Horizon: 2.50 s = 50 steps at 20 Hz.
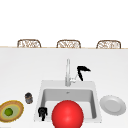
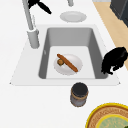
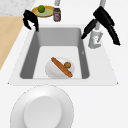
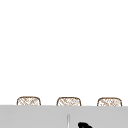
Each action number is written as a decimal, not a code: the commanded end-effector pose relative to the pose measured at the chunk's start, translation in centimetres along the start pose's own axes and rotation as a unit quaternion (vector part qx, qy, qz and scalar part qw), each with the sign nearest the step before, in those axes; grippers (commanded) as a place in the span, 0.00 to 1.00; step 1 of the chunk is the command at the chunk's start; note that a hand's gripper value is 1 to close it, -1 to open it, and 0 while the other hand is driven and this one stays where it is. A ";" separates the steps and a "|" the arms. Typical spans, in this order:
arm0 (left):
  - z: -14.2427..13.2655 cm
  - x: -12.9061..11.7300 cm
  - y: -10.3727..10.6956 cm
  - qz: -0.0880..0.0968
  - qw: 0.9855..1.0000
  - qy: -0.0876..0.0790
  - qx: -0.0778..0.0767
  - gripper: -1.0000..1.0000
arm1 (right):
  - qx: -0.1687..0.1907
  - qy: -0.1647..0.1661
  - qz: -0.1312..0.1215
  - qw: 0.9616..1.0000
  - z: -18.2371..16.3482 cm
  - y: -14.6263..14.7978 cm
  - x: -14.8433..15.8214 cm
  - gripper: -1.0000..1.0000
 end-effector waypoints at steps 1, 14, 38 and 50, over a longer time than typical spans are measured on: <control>0.0 0.0 0.0 0.000 1.000 0.000 0.000 0.50 | -0.002 -0.005 0.002 1.000 -0.3 0.1 -0.5 0.00; 0.0 0.0 0.0 0.000 1.000 0.000 0.000 0.50 | -0.018 -0.112 -0.010 0.994 0.7 4.0 -6.3 0.00; 0.0 0.0 0.0 0.000 1.000 0.000 0.000 0.50 | -0.021 -0.336 -0.006 0.942 0.7 11.8 -8.6 0.00; 0.0 0.0 0.0 0.000 1.000 0.000 0.000 0.50 | -0.028 -0.416 -0.003 0.909 1.1 19.8 -8.7 0.00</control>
